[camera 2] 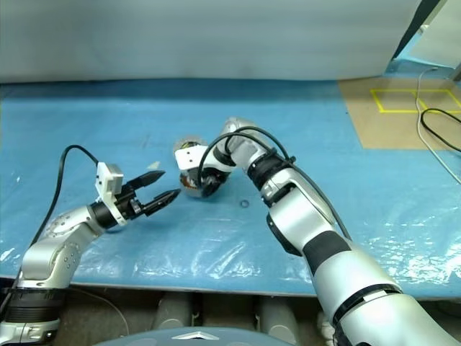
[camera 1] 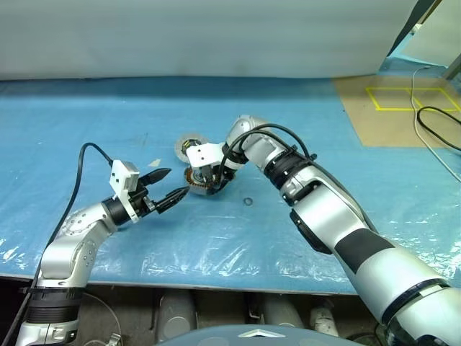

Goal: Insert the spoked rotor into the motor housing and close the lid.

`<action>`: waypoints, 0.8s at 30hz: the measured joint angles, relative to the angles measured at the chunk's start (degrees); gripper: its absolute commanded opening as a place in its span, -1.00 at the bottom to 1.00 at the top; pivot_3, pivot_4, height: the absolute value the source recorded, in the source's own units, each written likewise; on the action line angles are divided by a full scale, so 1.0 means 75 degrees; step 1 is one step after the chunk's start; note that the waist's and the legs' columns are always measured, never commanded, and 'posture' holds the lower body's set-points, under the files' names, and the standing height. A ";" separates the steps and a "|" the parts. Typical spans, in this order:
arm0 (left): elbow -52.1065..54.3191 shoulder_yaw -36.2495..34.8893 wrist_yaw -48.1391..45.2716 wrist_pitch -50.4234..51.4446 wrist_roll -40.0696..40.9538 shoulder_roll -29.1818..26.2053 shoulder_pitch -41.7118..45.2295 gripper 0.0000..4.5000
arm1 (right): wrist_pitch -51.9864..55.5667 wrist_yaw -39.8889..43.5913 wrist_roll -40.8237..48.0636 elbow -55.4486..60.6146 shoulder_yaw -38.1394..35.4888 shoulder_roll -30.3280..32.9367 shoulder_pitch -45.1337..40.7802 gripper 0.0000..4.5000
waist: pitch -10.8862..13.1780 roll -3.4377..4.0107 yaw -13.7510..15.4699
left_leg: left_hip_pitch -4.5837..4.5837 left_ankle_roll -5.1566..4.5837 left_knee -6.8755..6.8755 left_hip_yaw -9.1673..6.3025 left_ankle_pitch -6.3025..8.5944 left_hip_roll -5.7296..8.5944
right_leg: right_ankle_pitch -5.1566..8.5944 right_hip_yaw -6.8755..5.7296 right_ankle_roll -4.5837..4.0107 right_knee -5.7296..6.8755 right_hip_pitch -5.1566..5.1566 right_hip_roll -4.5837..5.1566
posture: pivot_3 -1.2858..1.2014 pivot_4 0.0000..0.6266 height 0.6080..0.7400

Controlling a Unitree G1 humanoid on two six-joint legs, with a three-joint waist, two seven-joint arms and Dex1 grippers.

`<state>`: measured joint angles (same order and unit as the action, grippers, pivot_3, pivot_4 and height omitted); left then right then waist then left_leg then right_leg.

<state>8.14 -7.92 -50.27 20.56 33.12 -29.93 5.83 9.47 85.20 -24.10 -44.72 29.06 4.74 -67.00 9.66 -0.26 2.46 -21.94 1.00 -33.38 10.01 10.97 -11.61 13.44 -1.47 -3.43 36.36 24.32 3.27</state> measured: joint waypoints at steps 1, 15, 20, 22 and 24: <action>-0.0050 0.0011 -0.0048 0.0005 -0.0003 -0.0017 0.0046 1.00 | 0.0255 0.0084 0.0018 0.0423 0.0082 0.0051 0.0193 0.00 | 0.0000 0.0000 0.0003 | 0.0003 0.0002 -0.0001 -0.0001 -0.0001 0.0000 | 0.0000 0.0000 0.0000 0.0005 0.0000 0.0000 | 0.03 -0.52 1.00; -0.0374 0.0230 -0.0473 0.0137 -0.0057 -0.0047 0.0218 1.00 | 0.2709 0.0485 0.0301 0.3638 0.1093 0.1311 0.1169 0.00 | 0.0000 -0.0004 0.0013 | 0.0029 0.0040 -0.0002 -0.0001 0.0002 0.0004 | 0.0002 0.0013 -0.0003 0.0027 -0.0004 0.0000 | 0.03 -0.52 1.00; -0.0407 0.0329 -0.0579 0.0131 -0.0080 0.0053 0.0301 1.00 | 0.3460 0.0456 0.0399 0.4056 0.1345 0.1267 0.1211 0.00 | -0.0001 -0.0006 0.0002 | 0.0032 0.0045 0.0000 -0.0003 0.0001 0.0003 | 0.0004 0.0014 -0.0006 0.0029 -0.0005 -0.0001 | 0.03 -0.52 1.00; -0.0431 0.0329 -0.0615 0.0129 -0.0082 0.0052 0.0319 1.00 | 0.3737 0.0443 0.0413 0.4209 0.1423 0.1248 0.1237 0.00 | -0.0001 -0.0007 0.0002 | 0.0037 0.0045 0.0001 -0.0003 0.0001 0.0004 | 0.0005 0.0015 -0.0006 0.0029 -0.0008 0.0000 | 0.03 -0.52 1.00; -0.0497 0.0329 -0.0678 0.0123 -0.0092 0.0044 0.0346 1.00 | 0.4061 0.0411 0.0417 0.4308 0.1504 0.1188 0.1246 0.00 | -0.0002 -0.0007 0.0001 | 0.0050 0.0046 0.0005 -0.0003 0.0001 0.0004 | 0.0005 0.0016 -0.0007 0.0029 -0.0017 0.0000 | 0.03 -0.52 1.00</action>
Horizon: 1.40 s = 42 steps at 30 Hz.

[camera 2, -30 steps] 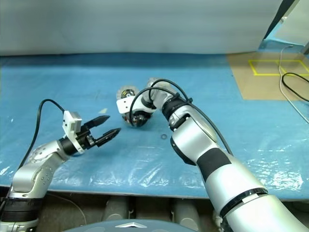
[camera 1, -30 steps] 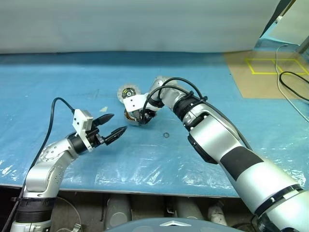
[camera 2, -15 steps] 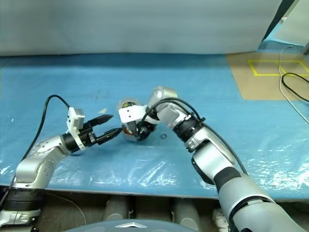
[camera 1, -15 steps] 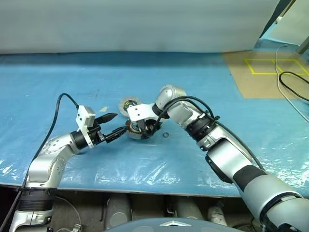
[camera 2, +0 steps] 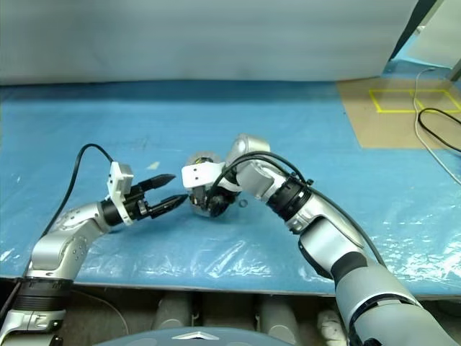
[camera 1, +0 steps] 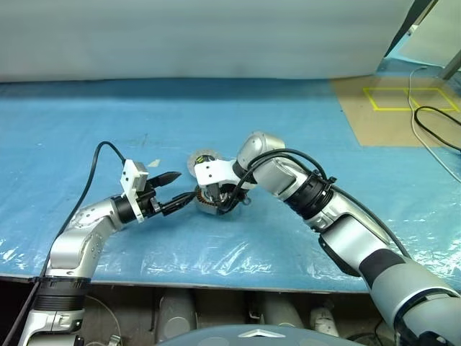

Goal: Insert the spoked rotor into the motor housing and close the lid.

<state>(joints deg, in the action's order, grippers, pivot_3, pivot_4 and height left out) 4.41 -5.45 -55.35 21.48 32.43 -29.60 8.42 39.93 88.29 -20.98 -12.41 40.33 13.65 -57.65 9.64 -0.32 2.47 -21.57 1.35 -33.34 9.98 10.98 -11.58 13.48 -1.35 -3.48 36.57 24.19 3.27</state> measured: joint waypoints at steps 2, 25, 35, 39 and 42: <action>-0.0076 -0.0004 -0.0059 -0.0011 -0.0013 -0.0025 0.0025 1.00 | 0.0337 -0.0111 0.0001 0.0013 0.0054 -0.0094 0.0000 0.00 | -0.0001 -0.0002 -0.0007 | 0.0026 0.0001 0.0005 0.0000 0.0001 -0.0001 | 0.0002 0.0003 -0.0002 0.0000 -0.0019 0.0000 | 0.03 -0.52 1.00; -0.0174 -0.0041 -0.0119 -0.0165 -0.0155 -0.0065 0.0020 1.00 | 0.0932 -0.0860 -0.0030 0.0871 0.0862 -0.0081 0.0246 0.00 | -0.0026 -0.0027 -0.0040 | 0.0245 0.0069 0.0133 0.0001 -0.0002 -0.0002 | 0.0046 0.0048 -0.0005 -0.0080 -0.0184 -0.0034 | 0.03 -0.52 1.00; -0.0226 -0.0042 -0.0123 -0.0218 -0.0186 -0.0064 0.0083 1.00 | 0.0765 -0.0682 0.0193 0.1204 0.1019 0.0274 0.0430 0.59 | -0.0026 -0.0027 -0.0001 | 0.0217 0.0081 0.0149 0.0002 0.0002 -0.0002 | 0.0046 0.0038 -0.0005 -0.0117 -0.0173 -0.0035 | 0.03 -0.52 1.00; -0.0240 -0.0041 -0.0178 -0.0224 -0.0204 -0.0064 0.0085 1.00 | 0.1009 -0.0604 0.0335 0.1260 0.1025 0.0336 0.0345 0.59 | -0.0026 -0.0026 0.0013 | 0.0214 0.0081 0.0149 0.0001 0.0002 -0.0002 | 0.0046 0.0037 -0.0005 -0.0118 -0.0171 -0.0034 | 0.03 -0.52 1.00; -0.0305 -0.0032 -0.0214 -0.0226 -0.0269 -0.0064 0.0136 1.00 | 0.1246 -0.0395 0.0565 0.1228 0.1102 0.0350 0.0135 0.59 | -0.0024 -0.0027 0.0028 | 0.0194 0.0081 0.0149 0.0001 0.0001 -0.0002 | 0.0046 0.0034 -0.0005 -0.0122 -0.0157 -0.0034 | 0.03 -0.52 1.00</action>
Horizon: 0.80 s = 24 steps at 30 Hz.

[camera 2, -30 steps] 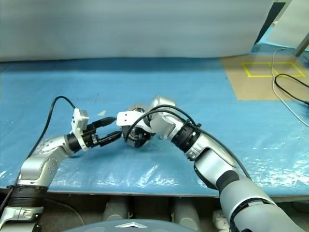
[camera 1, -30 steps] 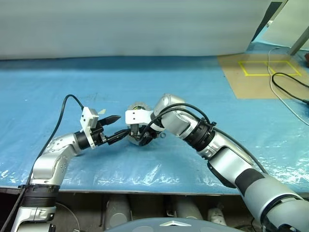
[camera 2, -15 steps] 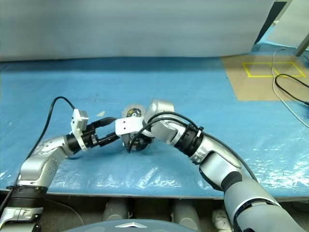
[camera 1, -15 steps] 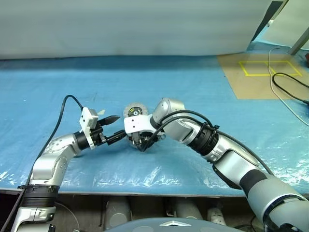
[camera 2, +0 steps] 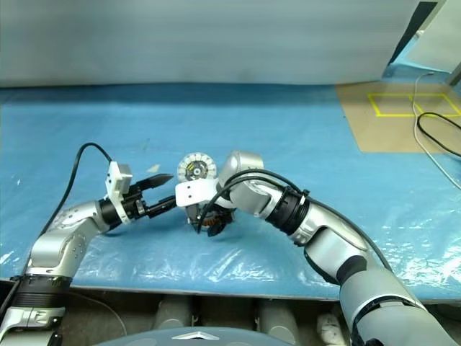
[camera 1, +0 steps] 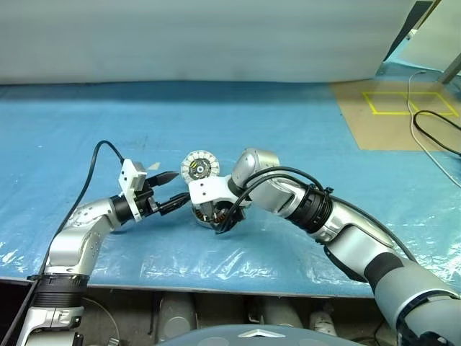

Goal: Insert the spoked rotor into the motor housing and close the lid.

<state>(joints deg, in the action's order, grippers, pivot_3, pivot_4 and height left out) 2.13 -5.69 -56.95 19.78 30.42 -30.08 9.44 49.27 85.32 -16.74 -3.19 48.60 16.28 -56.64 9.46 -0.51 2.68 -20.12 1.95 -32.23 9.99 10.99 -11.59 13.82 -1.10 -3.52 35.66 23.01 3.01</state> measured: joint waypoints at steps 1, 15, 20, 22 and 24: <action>-0.0065 0.0010 -0.0011 -0.0002 -0.0019 0.0001 0.0055 1.00 | 0.0080 0.0011 0.0076 -0.0143 0.0017 -0.0092 -0.0116 0.59 | 0.0001 0.0000 -0.0012 | -0.0003 0.0000 0.0000 0.0000 0.0000 0.0000 | 0.0000 0.0000 0.0000 0.0001 0.0006 0.0000 | 0.03 -0.52 1.00; -0.0469 0.0271 -0.0137 -0.0171 -0.0162 0.0157 0.0449 1.00 | 0.0208 -0.0357 0.0673 -0.0661 -0.0225 -0.0191 -0.1308 0.59 | 0.0007 -0.0002 -0.0001 | -0.0075 0.0005 -0.0005 -0.0004 -0.0003 -0.0003 | -0.0004 -0.0024 0.0000 0.0002 0.0052 -0.0001 | 0.03 -0.52 1.00; -0.0473 0.0272 -0.0140 -0.0171 -0.0170 0.0159 0.0482 1.00 | 0.0154 -0.0111 0.1073 -0.0237 -0.0374 0.0203 -0.1418 0.59 | 0.0009 -0.0005 -0.0002 | -0.0075 0.0005 -0.0006 -0.0005 -0.0003 -0.0004 | -0.0005 -0.0026 0.0001 0.0005 0.0053 -0.0001 | 0.03 -0.52 1.00; -0.0471 0.0271 -0.0139 -0.0167 -0.0170 0.0158 0.0483 1.00 | -0.0008 -0.0067 0.1231 -0.0177 -0.0600 0.0430 -0.1540 0.59 | 0.0009 -0.0005 -0.0002 | -0.0075 0.0005 -0.0008 -0.0004 -0.0003 -0.0004 | -0.0004 -0.0026 0.0000 0.0005 0.0052 -0.0001 | 0.03 -0.52 1.00; -0.0460 0.0266 -0.0134 -0.0159 -0.0163 0.0158 0.0483 1.00 | -0.0083 -0.0033 0.1567 -0.0019 -0.1047 0.0674 -0.1546 0.59 | 0.0010 -0.0006 0.0002 | -0.0076 0.0005 -0.0010 -0.0004 -0.0003 -0.0004 | -0.0004 -0.0026 0.0000 0.0004 0.0052 -0.0001 | 0.03 -0.52 1.00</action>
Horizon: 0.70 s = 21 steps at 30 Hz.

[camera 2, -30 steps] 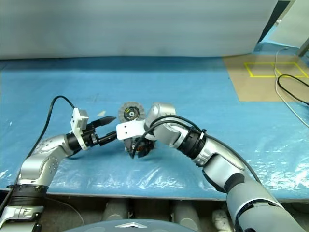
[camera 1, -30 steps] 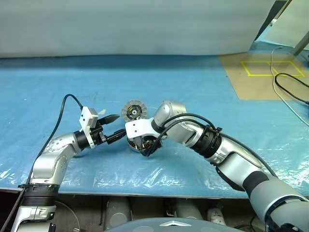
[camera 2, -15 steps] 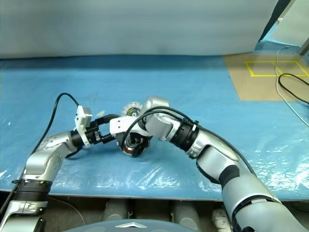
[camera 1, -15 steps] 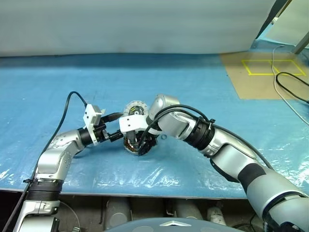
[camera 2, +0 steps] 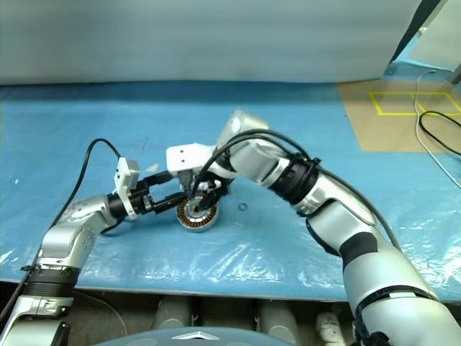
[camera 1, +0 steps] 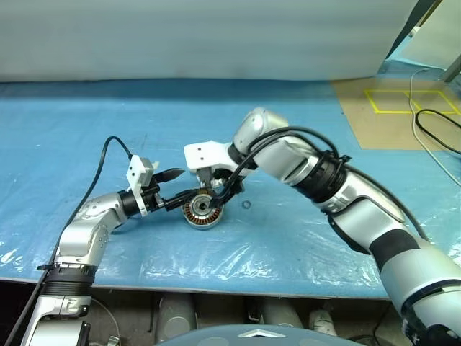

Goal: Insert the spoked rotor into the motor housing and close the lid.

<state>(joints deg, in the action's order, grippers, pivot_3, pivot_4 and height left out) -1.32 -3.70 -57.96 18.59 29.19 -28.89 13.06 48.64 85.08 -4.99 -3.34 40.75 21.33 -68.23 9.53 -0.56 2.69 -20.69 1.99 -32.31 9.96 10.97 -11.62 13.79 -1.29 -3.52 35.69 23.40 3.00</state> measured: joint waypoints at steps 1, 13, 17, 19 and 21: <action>0.0007 -0.0003 0.0003 0.0011 0.0007 0.0000 0.0002 1.00 | 0.0003 0.0034 0.0216 0.0135 -0.0257 0.0144 0.0031 0.59 | 0.0000 0.0000 0.0003 | -0.0001 0.0000 0.0000 0.0000 0.0000 0.0000 | 0.0000 0.0000 0.0000 0.0000 0.0000 0.0000 | 0.03 -0.52 1.00; 0.1251 -0.0412 0.0247 0.0572 0.0586 -0.0151 -0.0557 1.00 | 0.0112 -0.1761 0.2215 0.2762 -0.4221 0.1570 0.4199 0.59 | 0.0001 -0.0005 0.0194 | -0.0009 -0.0001 -0.0003 0.0008 0.0000 0.0003 | 0.0000 -0.0006 0.0000 -0.0010 -0.0007 -0.0004 | 0.03 -0.52 1.00; 0.1636 -0.0467 0.0239 0.0877 0.0863 -0.0303 -0.0683 1.00 | -0.0153 -0.2982 0.2236 0.3140 -0.4919 0.1415 0.5854 0.59 | 0.0001 -0.0004 0.0187 | -0.0003 -0.0002 -0.0004 0.0008 0.0000 0.0004 | 0.0001 -0.0005 0.0001 -0.0019 -0.0008 -0.0004 | 0.03 -0.52 1.00; 0.1767 -0.0457 0.0227 0.0965 0.0949 -0.0346 -0.0691 1.00 | -0.0500 -0.3531 0.2175 0.3131 -0.5074 0.1308 0.6379 0.59 | 0.0003 -0.0002 0.0159 | 0.0006 -0.0002 -0.0004 0.0007 0.0000 0.0006 | 0.0001 0.0003 0.0002 -0.0017 -0.0008 -0.0004 | 0.03 -0.52 1.00; 0.1817 -0.0447 0.0210 0.1018 0.0985 -0.0363 -0.0690 1.00 | -0.0843 -0.3914 0.2137 0.3121 -0.5124 0.1298 0.6627 0.59 | 0.0004 0.0000 0.0141 | 0.0017 -0.0002 -0.0002 0.0007 0.0000 0.0006 | 0.0002 0.0006 0.0004 -0.0016 -0.0011 -0.0004 | 0.03 -0.52 1.00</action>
<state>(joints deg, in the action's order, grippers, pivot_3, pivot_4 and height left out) 12.30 -7.05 -56.39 26.23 36.58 -31.61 7.89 42.32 55.72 11.03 20.07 2.32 31.07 -18.53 9.56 -0.56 3.75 -20.56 1.97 -32.32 10.01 10.97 -11.58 13.80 -1.25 -3.49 35.58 23.32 2.97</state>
